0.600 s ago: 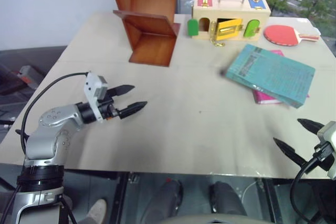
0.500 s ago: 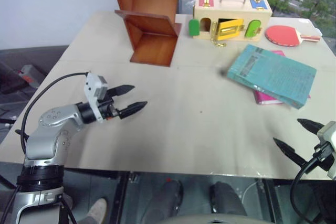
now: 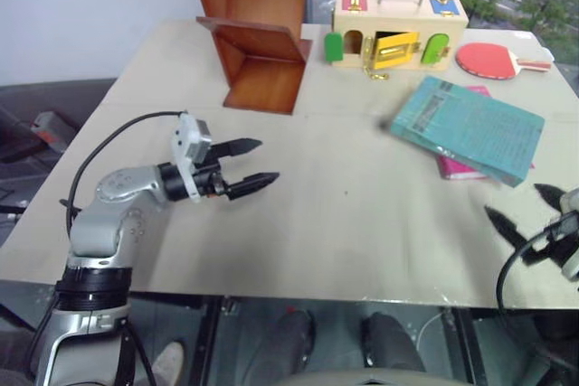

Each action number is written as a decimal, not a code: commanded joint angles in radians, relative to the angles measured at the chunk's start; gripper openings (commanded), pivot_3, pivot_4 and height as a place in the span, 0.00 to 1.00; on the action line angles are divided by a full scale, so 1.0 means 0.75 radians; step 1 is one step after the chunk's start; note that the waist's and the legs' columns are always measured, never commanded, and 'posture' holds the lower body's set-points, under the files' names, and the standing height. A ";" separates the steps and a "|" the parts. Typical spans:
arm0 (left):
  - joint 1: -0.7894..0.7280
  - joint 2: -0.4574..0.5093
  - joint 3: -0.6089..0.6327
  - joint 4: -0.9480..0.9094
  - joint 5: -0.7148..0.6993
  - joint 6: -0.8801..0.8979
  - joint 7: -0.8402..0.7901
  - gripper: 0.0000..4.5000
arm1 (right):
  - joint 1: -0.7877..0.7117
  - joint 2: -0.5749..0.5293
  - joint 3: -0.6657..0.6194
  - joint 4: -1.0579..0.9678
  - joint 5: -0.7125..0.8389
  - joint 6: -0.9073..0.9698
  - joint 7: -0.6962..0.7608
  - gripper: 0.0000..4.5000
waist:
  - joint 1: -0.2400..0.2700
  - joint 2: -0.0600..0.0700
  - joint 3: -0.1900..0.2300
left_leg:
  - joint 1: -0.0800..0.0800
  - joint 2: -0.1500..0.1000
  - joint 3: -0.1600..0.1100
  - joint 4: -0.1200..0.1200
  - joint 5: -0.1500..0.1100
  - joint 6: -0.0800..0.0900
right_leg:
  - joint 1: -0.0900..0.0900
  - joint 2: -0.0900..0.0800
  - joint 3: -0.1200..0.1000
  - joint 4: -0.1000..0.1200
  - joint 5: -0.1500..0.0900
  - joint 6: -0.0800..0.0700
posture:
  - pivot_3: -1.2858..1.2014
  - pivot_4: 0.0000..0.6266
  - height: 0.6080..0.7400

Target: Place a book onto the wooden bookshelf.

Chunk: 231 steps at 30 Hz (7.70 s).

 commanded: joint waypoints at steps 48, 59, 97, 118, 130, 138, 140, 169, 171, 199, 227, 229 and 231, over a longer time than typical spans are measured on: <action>-0.117 -0.296 -0.242 -0.125 0.112 0.107 0.367 1.00 | -0.752 -0.210 0.365 0.609 -0.380 -0.129 -0.098 0.01 | -0.041 0.004 -0.001 | 0.000 0.000 0.002 0.001 0.001 -0.001 | -0.001 0.001 0.003 0.002 0.000 0.000 | 0.52 0.24 1.00; -0.070 -0.276 -0.212 -0.202 0.098 0.151 0.430 1.00 | -1.633 -0.187 0.415 1.876 -0.440 -0.156 -0.279 0.01 | -0.041 0.005 0.000 | -0.003 -0.001 0.005 -0.001 0.001 -0.001 | -0.003 0.001 0.005 -0.001 0.000 0.000 | 0.52 0.24 1.00; -0.041 -0.244 -0.184 -0.262 0.063 0.233 0.443 1.00 | -0.917 -0.027 0.536 1.151 -0.167 0.588 0.037 0.01 | -0.031 -0.016 -0.016 | 0.021 0.001 -0.002 -0.003 -0.004 0.006 | 0.024 0.002 -0.002 -0.008 0.001 -0.002 | 0.52 0.24 1.00; -0.082 -0.256 -0.185 -0.233 0.070 0.230 0.428 1.00 | -1.115 -0.048 0.101 0.802 -0.096 0.695 -0.168 0.01 | -0.034 0.008 -0.002 | 0.015 0.000 -0.001 -0.007 -0.004 0.006 | 0.019 0.001 -0.001 -0.010 0.001 -0.002 | 0.52 0.24 1.00; -0.096 -0.267 -0.178 -0.236 0.072 0.224 0.438 1.00 | -1.720 -0.194 0.349 2.217 -0.372 -0.095 -0.185 0.01 | -0.044 0.009 0.000 | 0.016 0.000 0.004 -0.015 -0.001 0.002 | 0.018 0.001 0.003 -0.019 0.001 -0.002 | 0.52 0.24 1.00; -0.046 -0.253 -0.149 -0.287 0.063 0.236 0.470 1.00 | -1.788 -0.178 0.460 2.513 -0.427 -0.183 0.011 0.01 | -0.044 0.009 0.001 | 0.010 0.000 0.005 -0.019 -0.002 0.004 | 0.014 0.002 0.003 -0.028 0.001 -0.002 | 0.52 0.24 1.00; -0.041 -0.252 -0.148 -0.292 0.060 0.238 0.475 1.00 | -1.780 -0.180 0.478 2.501 -0.423 -0.150 0.072 0.01 | -0.049 0.009 0.001 | 0.005 0.000 0.005 -0.016 -0.002 0.003 | 0.009 0.002 0.003 -0.026 0.001 -0.002 | 0.52 0.24 1.00; -0.079 -0.266 -0.175 -0.234 0.075 0.218 0.448 1.00 | -1.231 -0.230 0.299 0.881 -0.066 0.576 0.109 0.01 | -0.039 0.010 0.000 | -0.003 0.000 0.003 0.000 -0.002 0.003 | -0.001 0.000 0.003 -0.003 0.001 -0.001 | 0.52 0.24 1.00; -0.077 -0.268 -0.174 -0.234 0.073 0.219 0.448 1.00 | -1.301 -0.204 0.374 0.945 -0.123 0.446 0.072 0.01 | -0.040 0.010 0.000 | -0.003 0.000 0.004 0.000 -0.002 0.003 | -0.001 0.000 0.003 -0.003 0.001 -0.001 | 0.52 0.24 1.00; -0.009 -0.272 -0.155 -0.313 0.058 0.241 0.507 1.00 | -1.273 -0.041 0.887 1.240 -0.356 0.274 0.334 0.01 | -0.029 0.002 -0.006 | -0.002 0.000 0.000 0.003 -0.002 0.002 | 0.001 0.001 -0.001 -0.004 0.001 -0.002 | 0.52 0.24 1.00; -0.055 -0.280 -0.182 -0.264 0.087 0.177 0.443 1.00 | -1.800 -0.001 0.937 1.465 -0.271 0.411 0.223 0.01 | -0.039 0.003 -0.004 | -0.005 -0.001 0.002 0.001 -0.001 0.002 | -0.002 -0.001 0.001 -0.004 0.001 -0.002 | 0.52 0.24 1.00; -0.039 -0.274 -0.180 -0.275 0.088 0.142 0.423 1.00 | -1.912 0.034 1.015 1.765 -0.354 0.292 0.251 0.01 | -0.042 0.003 -0.004 | -0.005 -0.001 0.002 0.001 -0.001 0.002 | -0.002 -0.001 0.001 -0.004 0.001 -0.002 | 0.52 0.24 1.00; -0.026 -0.270 -0.177 -0.282 0.087 0.110 0.409 1.00 | -1.982 0.060 1.107 2.023 -0.452 0.166 0.298 0.01 | -0.044 0.003 -0.004 | -0.004 -0.001 0.003 -0.001 -0.001 0.002 | -0.002 0.000 0.002 -0.005 0.001 -0.002 | 0.52 0.24 1.00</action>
